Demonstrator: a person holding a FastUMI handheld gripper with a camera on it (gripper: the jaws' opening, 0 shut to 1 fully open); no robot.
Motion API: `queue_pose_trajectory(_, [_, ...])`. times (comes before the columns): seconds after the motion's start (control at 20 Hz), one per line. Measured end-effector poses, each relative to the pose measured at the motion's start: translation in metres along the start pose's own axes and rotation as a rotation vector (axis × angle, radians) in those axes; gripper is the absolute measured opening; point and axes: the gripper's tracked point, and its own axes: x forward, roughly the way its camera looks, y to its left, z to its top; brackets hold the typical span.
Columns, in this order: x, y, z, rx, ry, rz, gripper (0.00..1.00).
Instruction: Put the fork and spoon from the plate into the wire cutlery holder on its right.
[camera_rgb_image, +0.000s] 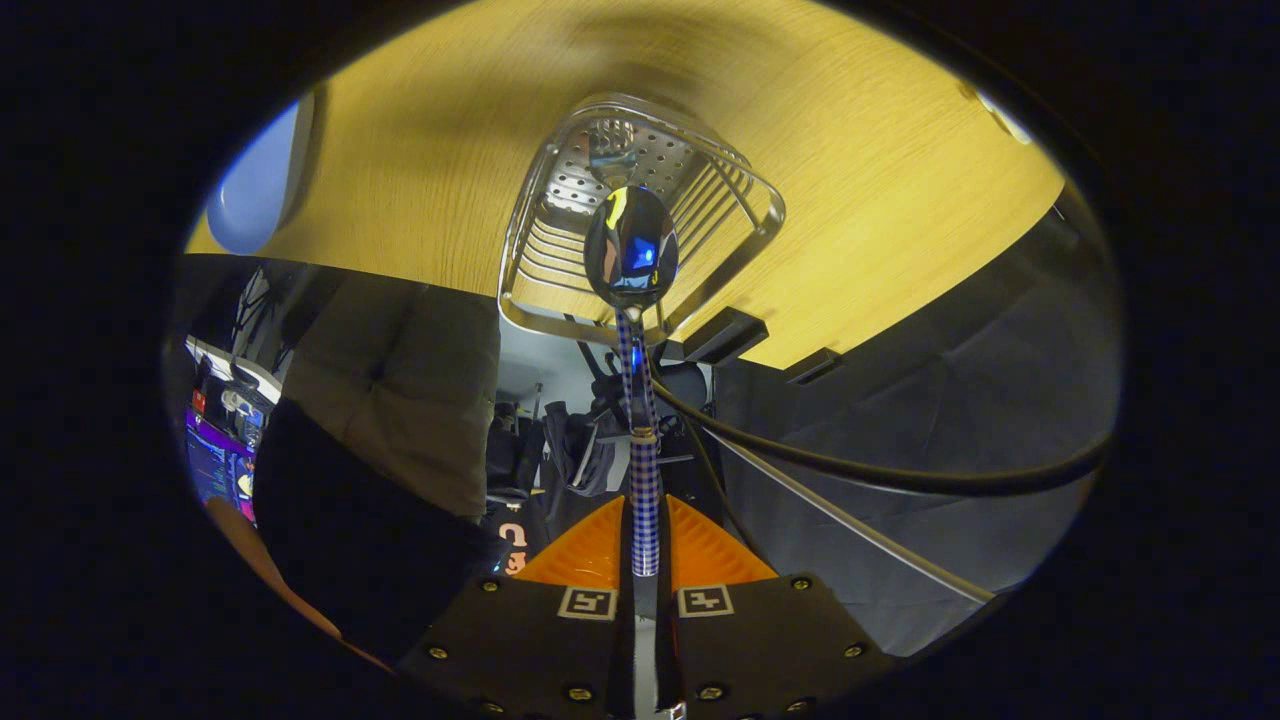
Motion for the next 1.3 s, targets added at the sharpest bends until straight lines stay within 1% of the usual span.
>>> queue_pose_trajectory(0.15, [-0.003,0.002,0.009,-0.006,0.022,0.015,0.08])
queue_pose_trajectory(0.3, [-0.004,-0.002,0.020,-0.001,0.008,0.014,0.08])
queue_pose_trajectory(0.5, [-0.014,-0.004,0.026,-0.002,-0.016,0.016,0.15])
queue_pose_trajectory(0.55, [-0.008,-0.003,0.025,-0.001,-0.012,0.024,0.15])
queue_pose_trajectory(0.6, [-0.010,-0.003,0.023,-0.001,-0.009,0.029,0.18])
queue_pose_trajectory(0.65, [-0.007,-0.004,0.019,-0.003,-0.006,0.035,0.24])
queue_pose_trajectory(0.7, [-0.008,-0.005,0.017,-0.003,-0.014,0.038,0.24])
queue_pose_trajectory(0.75, [-0.008,-0.006,0.014,-0.003,-0.020,0.042,0.38])
queue_pose_trajectory(0.8, [-0.008,-0.007,0.010,0.003,-0.026,0.047,0.48])
queue_pose_trajectory(0.85, [-0.007,-0.007,0.003,0.008,-0.032,0.051,0.49])
queue_pose_trajectory(1.0, [-0.008,-0.011,-0.009,0.033,-0.068,0.070,0.49])
queue_pose_trajectory(1.15, [0.005,-0.017,-0.034,0.087,-0.116,0.115,0.89])
queue_pose_trajectory(1.2, [0.016,-0.020,-0.044,0.106,-0.141,0.133,0.89])
queue_pose_trajectory(1.3, [0.030,-0.011,-0.048,0.139,-0.248,0.177,0.98])
